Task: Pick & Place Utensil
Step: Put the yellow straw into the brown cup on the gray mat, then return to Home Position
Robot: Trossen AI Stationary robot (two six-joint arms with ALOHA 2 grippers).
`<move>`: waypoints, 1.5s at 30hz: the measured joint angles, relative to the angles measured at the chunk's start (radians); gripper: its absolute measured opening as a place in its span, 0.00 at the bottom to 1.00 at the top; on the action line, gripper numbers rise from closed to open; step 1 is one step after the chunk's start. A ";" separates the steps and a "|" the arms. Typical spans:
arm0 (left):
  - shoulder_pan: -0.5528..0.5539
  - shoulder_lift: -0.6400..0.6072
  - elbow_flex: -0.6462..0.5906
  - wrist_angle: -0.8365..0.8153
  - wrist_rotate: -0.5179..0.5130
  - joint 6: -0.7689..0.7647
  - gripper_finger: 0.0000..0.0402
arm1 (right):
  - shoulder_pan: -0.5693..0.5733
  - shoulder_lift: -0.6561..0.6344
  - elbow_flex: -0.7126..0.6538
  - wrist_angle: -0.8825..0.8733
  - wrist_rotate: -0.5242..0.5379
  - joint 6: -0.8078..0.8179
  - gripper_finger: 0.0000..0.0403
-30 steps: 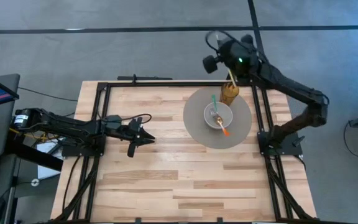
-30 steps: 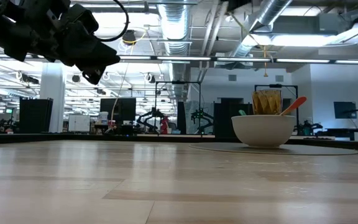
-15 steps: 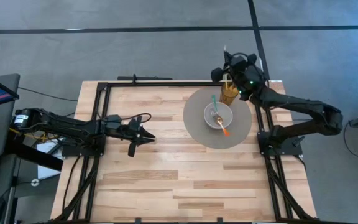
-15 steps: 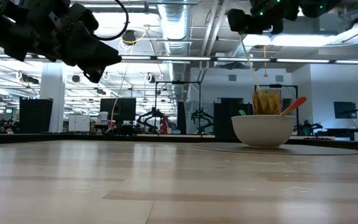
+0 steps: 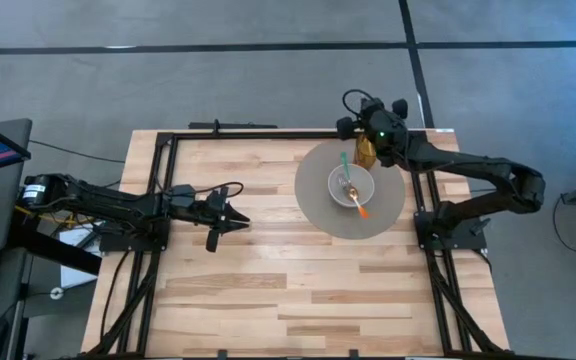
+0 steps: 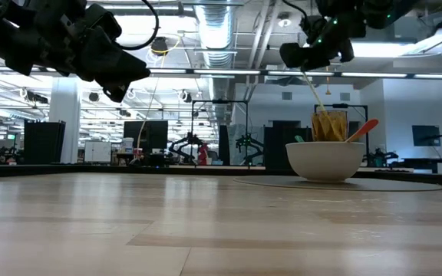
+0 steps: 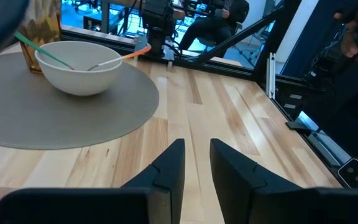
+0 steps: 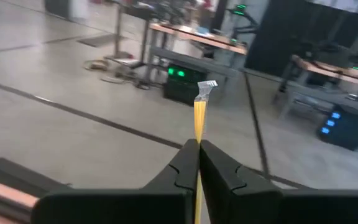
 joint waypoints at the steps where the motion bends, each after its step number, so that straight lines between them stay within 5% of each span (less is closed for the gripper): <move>1: 0.000 0.000 0.000 0.000 0.000 0.000 0.19 | 0.000 0.004 0.000 -0.001 0.017 -0.003 0.03; 17: 0.000 0.000 0.000 -0.001 0.000 0.000 0.19 | 0.058 0.010 0.005 -0.003 0.026 -0.034 0.32; 29: 0.000 -0.022 0.000 -0.006 0.000 0.000 0.19 | 0.252 0.008 0.180 -0.034 0.083 -0.202 0.41; 34: 0.001 -0.151 0.000 -0.019 -0.003 0.006 0.14 | 0.390 0.008 0.223 -0.143 0.132 -0.329 0.38; 41: 0.006 -0.475 0.001 -0.155 -0.079 0.073 0.01 | 0.578 0.003 0.223 -0.300 0.584 -0.376 0.31; 43: 0.006 -0.577 0.001 -0.236 -0.118 0.091 0.01 | 0.623 -0.030 0.222 -0.418 0.565 -0.306 0.29; 45: 0.006 -0.675 0.008 -0.334 -0.169 0.101 0.01 | 0.655 -0.086 0.224 -0.578 0.393 -0.171 0.26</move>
